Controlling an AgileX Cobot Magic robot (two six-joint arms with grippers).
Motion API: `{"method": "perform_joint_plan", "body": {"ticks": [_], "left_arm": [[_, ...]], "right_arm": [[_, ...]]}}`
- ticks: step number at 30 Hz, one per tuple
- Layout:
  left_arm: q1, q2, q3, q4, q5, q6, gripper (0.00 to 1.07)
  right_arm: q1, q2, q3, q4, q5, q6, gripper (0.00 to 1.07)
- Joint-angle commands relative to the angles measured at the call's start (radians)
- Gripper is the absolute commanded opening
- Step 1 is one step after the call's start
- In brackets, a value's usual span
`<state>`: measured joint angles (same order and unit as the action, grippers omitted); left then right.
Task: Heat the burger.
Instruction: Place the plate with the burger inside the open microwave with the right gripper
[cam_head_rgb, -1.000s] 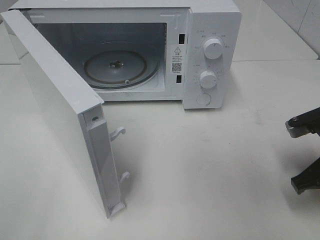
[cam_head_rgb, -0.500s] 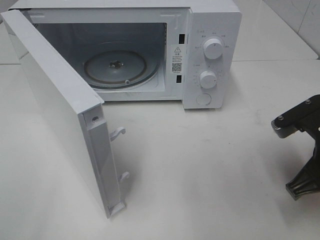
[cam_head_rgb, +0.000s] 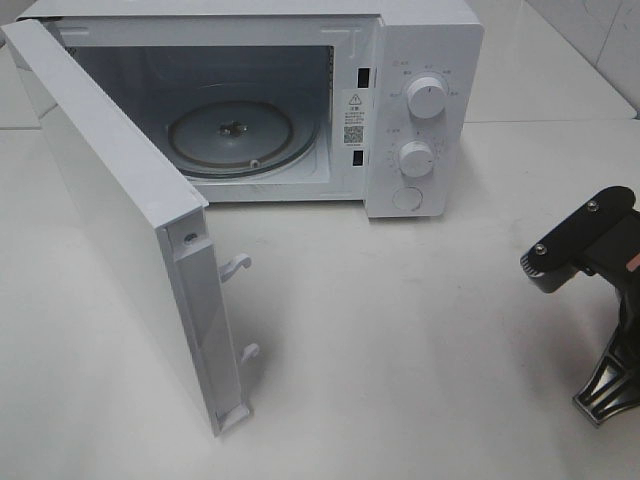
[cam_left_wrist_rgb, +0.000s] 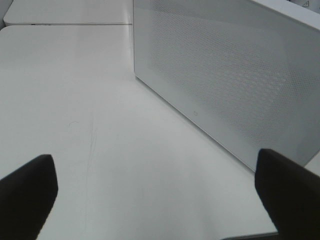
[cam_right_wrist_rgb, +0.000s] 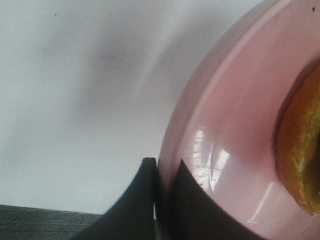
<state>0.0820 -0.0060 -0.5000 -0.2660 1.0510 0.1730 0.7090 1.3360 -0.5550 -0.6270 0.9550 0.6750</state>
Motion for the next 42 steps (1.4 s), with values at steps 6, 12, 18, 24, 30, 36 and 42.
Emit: {"method": "perform_joint_plan", "body": {"ticks": [6,12,18,24,30,36,42], "left_arm": [[0.003,-0.019,0.001,-0.005,-0.012,0.001,1.0],[0.003,-0.019,0.001,-0.005,-0.012,0.001,1.0],[0.003,-0.019,0.001,-0.005,-0.012,0.001,1.0],[0.003,-0.019,0.001,-0.005,-0.012,0.001,1.0],[0.003,-0.019,0.001,-0.005,-0.012,0.001,1.0],[0.003,-0.019,0.001,-0.005,-0.012,0.001,1.0],[0.003,-0.019,0.001,-0.005,-0.012,0.001,1.0]], "right_arm": [[0.113,-0.02,-0.002,-0.045,0.062,-0.07,0.0],[0.201,-0.02,-0.002,-0.045,0.062,-0.092,0.0],[0.261,-0.02,-0.002,-0.045,0.059,-0.12,0.0],[0.357,-0.02,-0.002,-0.048,0.038,-0.175,0.0],[0.436,-0.02,-0.002,-0.052,-0.003,-0.223,0.0],[0.494,-0.02,-0.002,-0.059,-0.058,-0.301,0.0],[0.496,-0.02,-0.002,-0.074,-0.112,-0.377,0.0]]}}
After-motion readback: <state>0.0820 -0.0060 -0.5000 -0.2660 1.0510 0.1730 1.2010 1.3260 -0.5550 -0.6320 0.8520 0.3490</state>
